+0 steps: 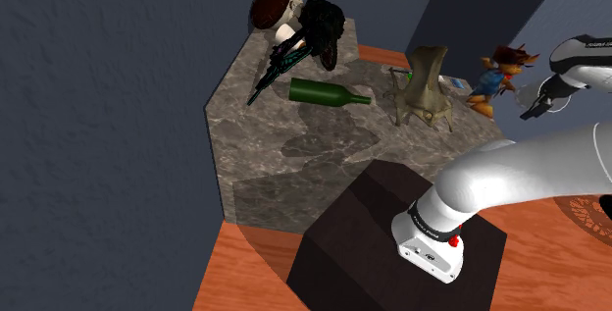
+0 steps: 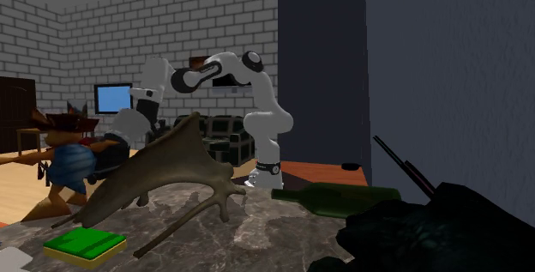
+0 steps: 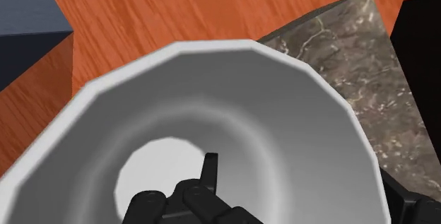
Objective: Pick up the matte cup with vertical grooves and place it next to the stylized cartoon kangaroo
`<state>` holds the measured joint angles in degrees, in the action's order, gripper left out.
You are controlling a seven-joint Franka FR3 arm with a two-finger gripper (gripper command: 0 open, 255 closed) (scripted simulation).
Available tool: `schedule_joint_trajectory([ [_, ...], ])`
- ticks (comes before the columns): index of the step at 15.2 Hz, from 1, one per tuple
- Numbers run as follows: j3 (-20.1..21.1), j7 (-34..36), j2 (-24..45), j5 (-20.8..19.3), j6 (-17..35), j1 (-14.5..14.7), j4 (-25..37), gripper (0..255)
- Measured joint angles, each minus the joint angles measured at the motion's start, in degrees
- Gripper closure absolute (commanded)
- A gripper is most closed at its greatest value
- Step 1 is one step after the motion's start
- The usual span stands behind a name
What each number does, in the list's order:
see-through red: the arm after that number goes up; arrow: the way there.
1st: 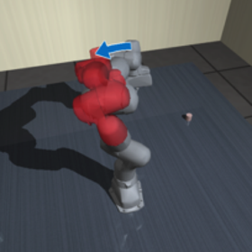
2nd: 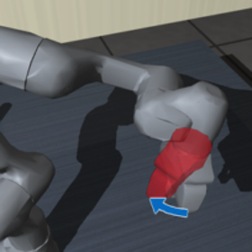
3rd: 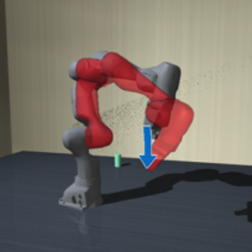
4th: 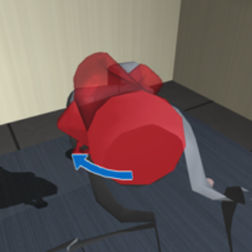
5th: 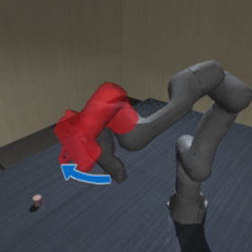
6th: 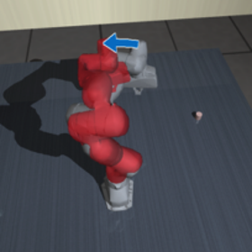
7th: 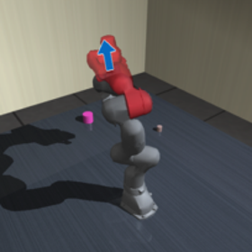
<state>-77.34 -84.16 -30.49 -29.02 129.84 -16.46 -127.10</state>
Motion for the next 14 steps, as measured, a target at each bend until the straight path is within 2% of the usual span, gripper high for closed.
schedule_joint_trajectory([
  [1,-0.8,-0.2,0.2,0.1,0.5,0.5,0.2,255],
  [2,-0.2,-0.4,-0.1,-0.2,1.7,-0.4,-0.9,255],
  [4,-3.3,-0.5,1.0,-0.2,4.9,1.6,0.6,255],
  [5,-3.7,-0.6,1.2,-0.4,9.3,1.4,-1.2,255],
  [6,-5.8,-1.1,1.9,-0.2,15.8,2.9,-2.4,255],
  [7,-4.7,-0.7,2.8,0.1,20.4,1.8,-5.1,255],
  [8,-5.2,-1.2,3.7,0.8,22.9,1.9,-6.3,255],
  [9,-9.1,-2.3,5.1,2.3,22.5,5.6,-4.8,255],
  [10,-7.2,-2.6,5.6,2.6,21.6,3.5,-6.8,255],
  [12,-9.3,-4.1,6.5,4.3,12.7,5.4,-5.7,255],
  [14,-9.6,-4.4,6.8,4.6,9.9,5.6,-5.7,255],
])
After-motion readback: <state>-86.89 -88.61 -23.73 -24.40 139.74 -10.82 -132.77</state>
